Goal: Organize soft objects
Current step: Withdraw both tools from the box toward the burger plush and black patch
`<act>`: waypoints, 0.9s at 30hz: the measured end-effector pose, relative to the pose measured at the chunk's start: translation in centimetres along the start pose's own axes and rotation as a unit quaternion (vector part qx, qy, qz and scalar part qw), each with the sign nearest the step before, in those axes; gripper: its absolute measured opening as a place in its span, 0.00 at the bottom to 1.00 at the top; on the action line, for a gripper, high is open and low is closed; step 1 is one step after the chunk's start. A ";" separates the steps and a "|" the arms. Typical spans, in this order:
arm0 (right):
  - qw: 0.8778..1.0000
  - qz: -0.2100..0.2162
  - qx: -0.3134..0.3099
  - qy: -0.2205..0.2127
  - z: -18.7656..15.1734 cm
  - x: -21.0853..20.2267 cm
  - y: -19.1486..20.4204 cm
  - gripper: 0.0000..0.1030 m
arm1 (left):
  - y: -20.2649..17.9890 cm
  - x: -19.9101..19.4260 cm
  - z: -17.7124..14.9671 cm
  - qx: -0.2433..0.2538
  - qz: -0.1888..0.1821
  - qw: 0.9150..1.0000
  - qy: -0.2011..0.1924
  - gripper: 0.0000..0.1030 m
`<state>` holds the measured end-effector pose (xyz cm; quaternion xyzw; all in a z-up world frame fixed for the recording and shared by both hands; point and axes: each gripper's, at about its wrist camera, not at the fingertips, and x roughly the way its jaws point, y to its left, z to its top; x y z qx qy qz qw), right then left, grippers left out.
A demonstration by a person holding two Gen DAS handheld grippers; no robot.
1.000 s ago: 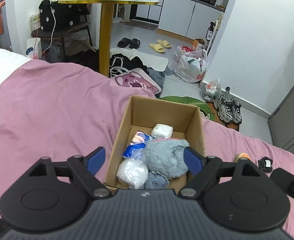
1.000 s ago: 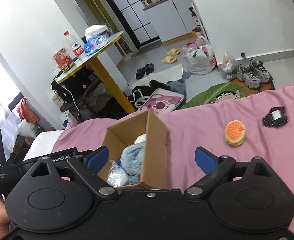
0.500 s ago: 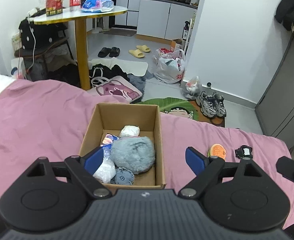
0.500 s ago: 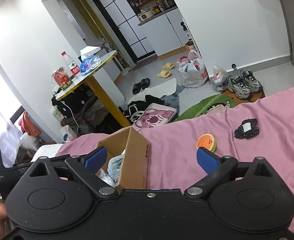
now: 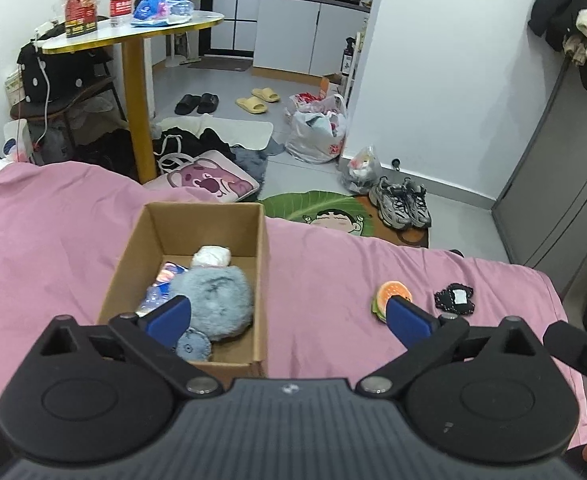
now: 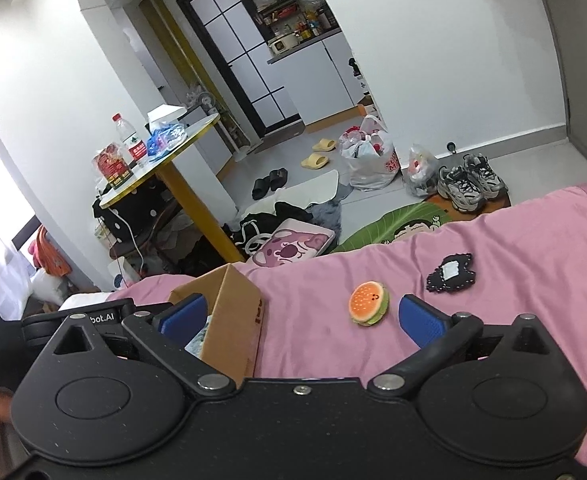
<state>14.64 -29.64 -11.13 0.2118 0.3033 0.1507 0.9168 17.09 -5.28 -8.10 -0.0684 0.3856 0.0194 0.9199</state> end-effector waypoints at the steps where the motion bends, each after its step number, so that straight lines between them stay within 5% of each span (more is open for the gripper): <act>1: 1.000 0.003 0.007 0.001 0.0 0.1 -0.4 1.00 | -0.3 0.1 -0.1 0.004 -0.001 1.000 -0.001 1.00; 11: 0.998 0.020 0.056 0.008 -0.3 1.3 -3.2 1.00 | -2.5 1.3 -0.5 0.016 0.006 1.000 0.005 1.00; 27: 0.995 -0.022 0.098 0.013 -0.2 3.9 -6.8 1.00 | -5.9 4.9 -0.8 0.022 0.012 0.999 0.028 1.00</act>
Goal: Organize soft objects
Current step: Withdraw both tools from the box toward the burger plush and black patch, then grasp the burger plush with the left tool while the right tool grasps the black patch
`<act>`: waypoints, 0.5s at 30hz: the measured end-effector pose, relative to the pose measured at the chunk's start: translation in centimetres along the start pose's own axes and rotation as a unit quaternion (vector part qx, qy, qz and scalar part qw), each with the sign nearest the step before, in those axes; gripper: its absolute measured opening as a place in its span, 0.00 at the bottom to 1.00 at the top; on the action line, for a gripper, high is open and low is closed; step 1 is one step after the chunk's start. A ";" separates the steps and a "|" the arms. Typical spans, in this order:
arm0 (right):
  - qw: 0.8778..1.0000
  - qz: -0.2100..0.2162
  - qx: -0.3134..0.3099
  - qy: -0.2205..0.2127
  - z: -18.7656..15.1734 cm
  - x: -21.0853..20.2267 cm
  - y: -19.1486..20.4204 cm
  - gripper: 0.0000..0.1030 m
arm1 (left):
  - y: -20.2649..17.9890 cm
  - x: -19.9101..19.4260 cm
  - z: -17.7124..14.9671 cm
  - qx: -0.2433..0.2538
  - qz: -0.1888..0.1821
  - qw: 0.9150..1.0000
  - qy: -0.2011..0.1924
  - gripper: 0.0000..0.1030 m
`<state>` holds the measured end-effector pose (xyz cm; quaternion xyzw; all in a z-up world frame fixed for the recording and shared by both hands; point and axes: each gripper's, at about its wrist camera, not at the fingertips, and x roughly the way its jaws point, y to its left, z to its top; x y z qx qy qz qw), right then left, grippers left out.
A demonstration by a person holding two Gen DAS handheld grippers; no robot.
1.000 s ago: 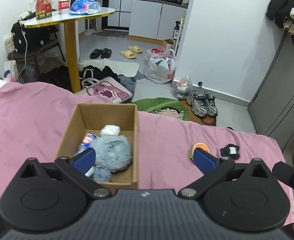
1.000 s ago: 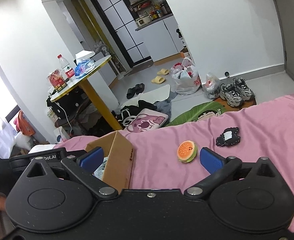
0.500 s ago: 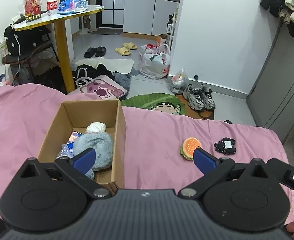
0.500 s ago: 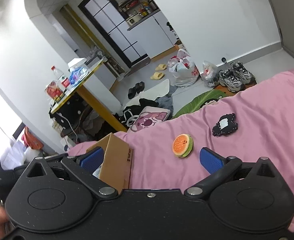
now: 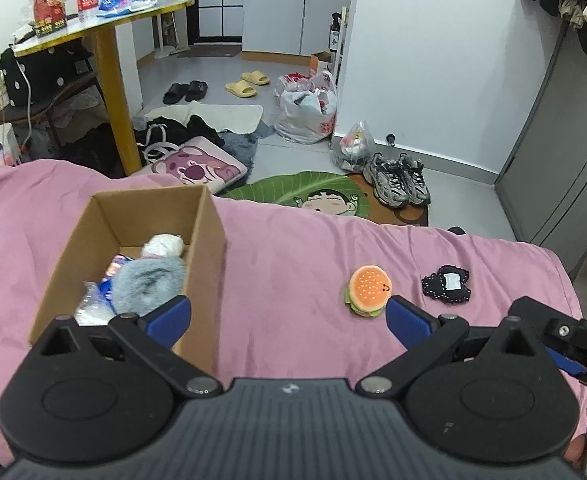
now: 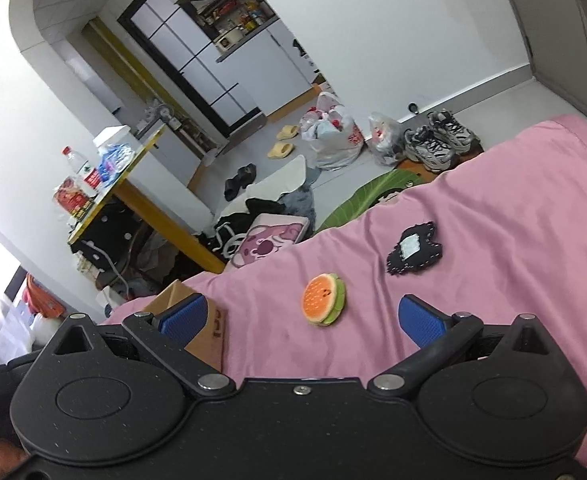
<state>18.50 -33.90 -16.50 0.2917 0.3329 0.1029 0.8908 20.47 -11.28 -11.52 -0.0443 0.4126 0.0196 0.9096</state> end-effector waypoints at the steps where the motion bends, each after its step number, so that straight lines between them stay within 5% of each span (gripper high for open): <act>1: 1.000 0.001 0.007 -0.001 0.1 0.1 -0.3 0.99 | -0.2 0.3 0.0 0.000 0.000 1.000 0.002 1.00; 12: 0.998 -0.026 0.060 -0.013 1.3 2.7 -3.5 0.64 | -3.0 3.9 0.0 0.020 -0.001 1.000 -0.002 0.97; 15: 0.996 -0.035 0.080 -0.002 1.4 3.8 -4.6 0.57 | -3.7 5.3 0.1 0.019 -0.010 1.000 0.002 0.89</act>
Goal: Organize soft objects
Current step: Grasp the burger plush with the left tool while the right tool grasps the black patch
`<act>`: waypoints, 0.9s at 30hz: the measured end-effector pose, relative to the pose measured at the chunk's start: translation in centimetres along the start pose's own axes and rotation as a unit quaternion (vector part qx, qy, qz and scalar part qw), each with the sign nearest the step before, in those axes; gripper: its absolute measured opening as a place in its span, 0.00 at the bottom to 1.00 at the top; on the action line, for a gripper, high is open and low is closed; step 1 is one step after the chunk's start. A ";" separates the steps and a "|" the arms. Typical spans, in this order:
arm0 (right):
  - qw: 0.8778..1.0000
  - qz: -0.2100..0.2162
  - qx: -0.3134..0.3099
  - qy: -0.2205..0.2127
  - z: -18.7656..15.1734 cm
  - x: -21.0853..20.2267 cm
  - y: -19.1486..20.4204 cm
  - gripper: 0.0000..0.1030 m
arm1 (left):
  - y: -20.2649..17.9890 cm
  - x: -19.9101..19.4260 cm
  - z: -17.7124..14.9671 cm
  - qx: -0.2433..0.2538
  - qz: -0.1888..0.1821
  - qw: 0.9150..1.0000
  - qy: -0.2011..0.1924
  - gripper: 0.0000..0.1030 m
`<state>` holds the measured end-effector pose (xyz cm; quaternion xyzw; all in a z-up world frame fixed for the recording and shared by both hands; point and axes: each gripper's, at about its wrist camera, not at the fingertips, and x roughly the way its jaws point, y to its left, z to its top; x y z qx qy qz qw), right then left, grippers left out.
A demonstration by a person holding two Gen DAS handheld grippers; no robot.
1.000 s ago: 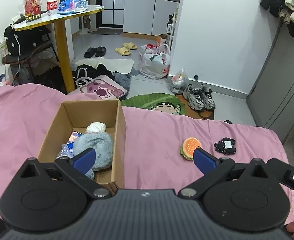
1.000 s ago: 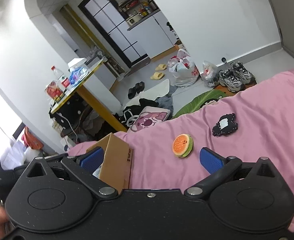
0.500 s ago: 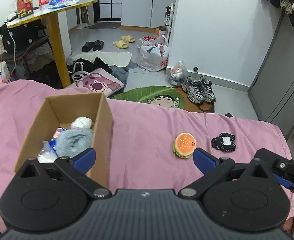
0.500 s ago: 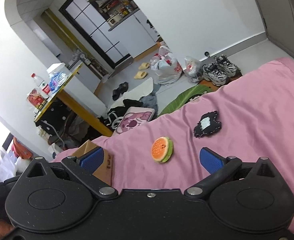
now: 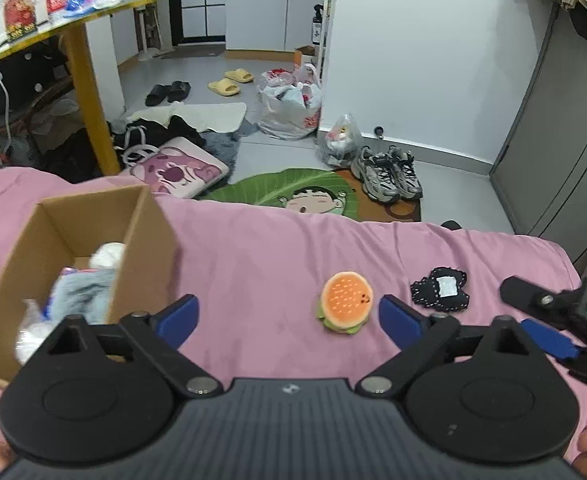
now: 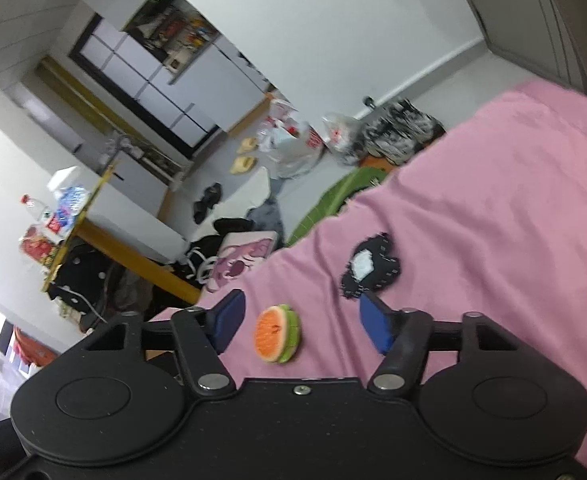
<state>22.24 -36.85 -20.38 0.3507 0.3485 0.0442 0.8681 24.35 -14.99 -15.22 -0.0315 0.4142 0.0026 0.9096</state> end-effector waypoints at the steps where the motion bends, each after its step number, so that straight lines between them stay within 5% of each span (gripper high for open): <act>1: 1.000 0.000 0.007 0.001 0.0 0.3 -0.4 0.55 | -0.2 0.5 0.0 0.000 -0.003 1.000 0.004 0.88; 9: 0.999 -0.022 0.025 0.024 0.4 3.5 -2.2 0.55 | -1.9 4.5 0.1 0.003 -0.015 1.000 0.024 0.76; 27: 0.997 -0.026 0.062 0.048 1.0 8.6 -4.5 0.56 | -3.7 12.6 -0.8 0.010 -0.019 0.997 0.076 0.76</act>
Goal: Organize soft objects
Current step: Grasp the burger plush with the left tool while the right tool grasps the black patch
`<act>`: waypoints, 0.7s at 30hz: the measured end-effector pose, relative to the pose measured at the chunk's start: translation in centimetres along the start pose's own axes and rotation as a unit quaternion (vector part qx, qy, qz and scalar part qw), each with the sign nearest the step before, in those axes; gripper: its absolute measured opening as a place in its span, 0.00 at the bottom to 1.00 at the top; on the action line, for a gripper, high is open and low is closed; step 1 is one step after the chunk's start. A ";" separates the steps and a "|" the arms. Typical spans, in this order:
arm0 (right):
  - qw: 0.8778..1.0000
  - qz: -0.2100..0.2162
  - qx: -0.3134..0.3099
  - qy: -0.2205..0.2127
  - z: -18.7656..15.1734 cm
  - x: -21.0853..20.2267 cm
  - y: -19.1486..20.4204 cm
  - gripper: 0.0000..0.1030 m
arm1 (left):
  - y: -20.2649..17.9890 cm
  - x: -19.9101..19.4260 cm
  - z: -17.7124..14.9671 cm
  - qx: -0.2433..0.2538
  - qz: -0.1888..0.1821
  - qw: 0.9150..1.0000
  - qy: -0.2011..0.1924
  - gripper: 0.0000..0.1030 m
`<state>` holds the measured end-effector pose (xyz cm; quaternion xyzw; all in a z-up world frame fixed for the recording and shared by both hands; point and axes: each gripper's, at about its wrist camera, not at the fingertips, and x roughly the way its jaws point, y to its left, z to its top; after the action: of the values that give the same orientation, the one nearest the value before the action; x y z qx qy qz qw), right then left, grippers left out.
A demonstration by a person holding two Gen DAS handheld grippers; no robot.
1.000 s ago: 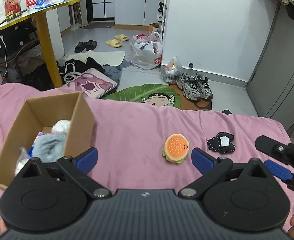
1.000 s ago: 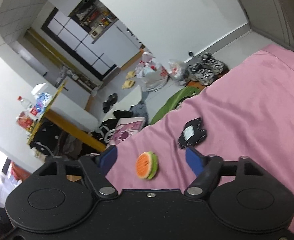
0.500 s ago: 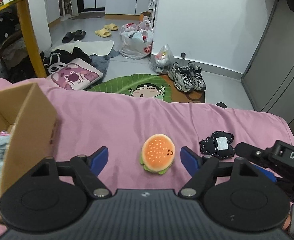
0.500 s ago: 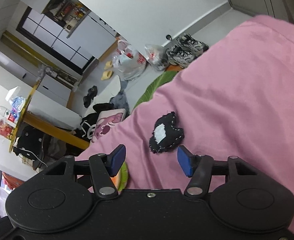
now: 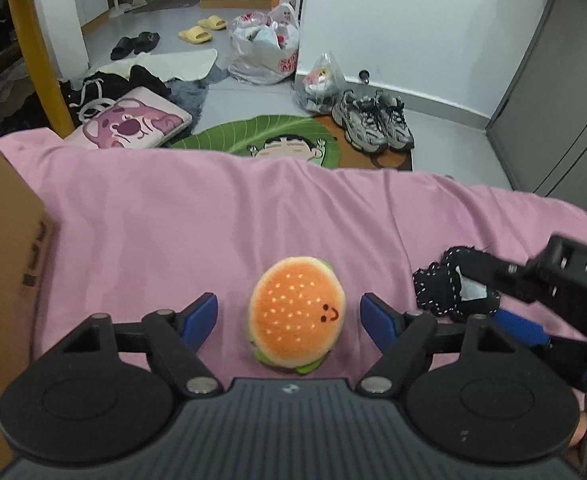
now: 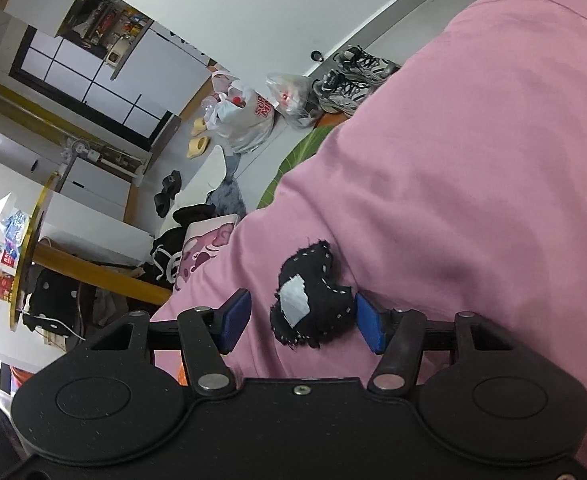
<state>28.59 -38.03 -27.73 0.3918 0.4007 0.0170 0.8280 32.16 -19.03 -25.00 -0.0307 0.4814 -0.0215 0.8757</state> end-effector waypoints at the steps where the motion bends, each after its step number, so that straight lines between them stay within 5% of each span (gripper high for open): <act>1: 1.000 0.000 -0.003 0.000 0.0 0.0 0.0 0.56 | -0.1 0.5 -0.1 0.000 0.000 1.000 0.005 0.75; 6: 1.000 0.003 -0.001 -0.004 0.3 0.0 -0.1 0.53 | -0.3 0.7 -0.2 -0.003 0.004 1.000 0.001 0.65; 9: 1.000 -0.017 -0.008 -0.005 0.4 0.0 -0.3 0.28 | -0.2 0.3 0.1 -0.006 -0.004 1.000 -0.003 0.45; 21: 0.999 -0.027 0.013 -0.022 -0.8 -4.0 -0.4 0.23 | 2.2 -4.7 -0.5 -0.018 -0.016 0.999 -0.029 0.43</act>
<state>25.21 -39.15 -25.64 0.3922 0.3928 -0.0190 0.8316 29.27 -16.50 -21.46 -0.0548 0.4553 -0.0259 0.8883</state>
